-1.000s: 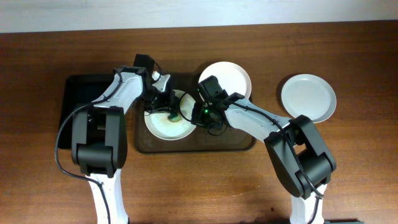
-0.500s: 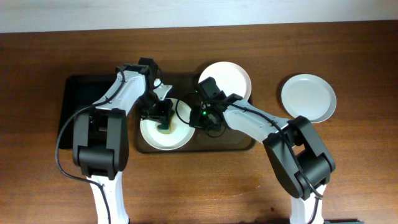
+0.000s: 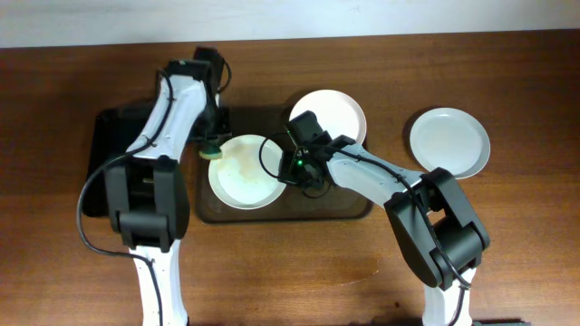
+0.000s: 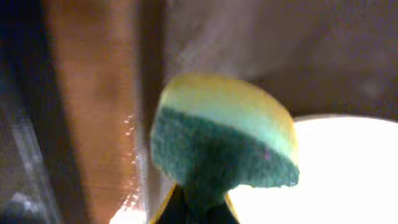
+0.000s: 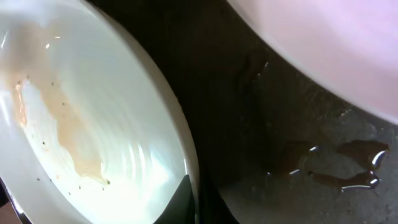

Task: Clean dirty plates on tray and stack at the side
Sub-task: 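Scrub the held plate with the sponge in the left gripper, then carry the plate with the right gripper and stack it on the side plate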

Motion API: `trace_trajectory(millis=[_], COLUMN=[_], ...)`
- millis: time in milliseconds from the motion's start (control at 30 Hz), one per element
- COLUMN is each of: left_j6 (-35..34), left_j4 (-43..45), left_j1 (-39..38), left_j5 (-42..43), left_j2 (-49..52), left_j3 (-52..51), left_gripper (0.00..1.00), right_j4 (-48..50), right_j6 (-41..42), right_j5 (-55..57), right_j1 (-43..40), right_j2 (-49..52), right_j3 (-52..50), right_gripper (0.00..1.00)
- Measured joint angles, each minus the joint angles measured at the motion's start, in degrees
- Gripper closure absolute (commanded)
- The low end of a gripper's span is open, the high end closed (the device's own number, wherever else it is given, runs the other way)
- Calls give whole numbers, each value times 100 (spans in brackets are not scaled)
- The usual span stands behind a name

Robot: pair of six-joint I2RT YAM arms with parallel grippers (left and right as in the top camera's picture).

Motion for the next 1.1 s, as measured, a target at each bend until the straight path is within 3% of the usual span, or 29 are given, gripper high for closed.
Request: trace_trajectory(millis=[33, 133, 200, 300, 333, 367, 567, 600, 733, 933, 1100], left_j6=[63, 332, 409, 448, 450, 448, 450, 450, 450, 450, 450], left_j4=[-337, -852, -859, -852, -852, -844, -667, -640, -597, -590, -588], left_j1=[24, 37, 37, 37, 37, 37, 37, 37, 35, 37, 37], left_j5=[-9, 153, 210, 214, 214, 216, 232, 229, 234, 234, 234], left_j2=[0, -17, -17, -17, -17, -15, -17, -17, -15, -15, -15], left_j3=[402, 1082, 1121, 1121, 1121, 1121, 1121, 1121, 1123, 1121, 1123], left_gripper=[99, 99, 99, 99, 99, 99, 98, 98, 98, 98, 98], right_j4=[-7, -31, 0, 17, 20, 22, -350, -1117, -2470, -3663, -3995], right_j6=[-7, -15, -26, -26, -26, -24, -105, -280, -549, -688, -723], right_j5=[0, -7, -68, -81, -79, -72, -131, 175, 1467, 3519, 5855], right_j1=[0, 0, 0, 0, 0, 0, -7, -7, -7, 87, 1366], right_j2=[0, 0, 0, 0, 0, 0, 13, -190, -1169, -1427, -1427], right_j3=[0, 0, 11, 11, 11, 11, 72, 177, 601, 1300, 1471], right_gripper=[95, 75, 75, 79, 91, 96, 96, 96, 96, 96, 96])
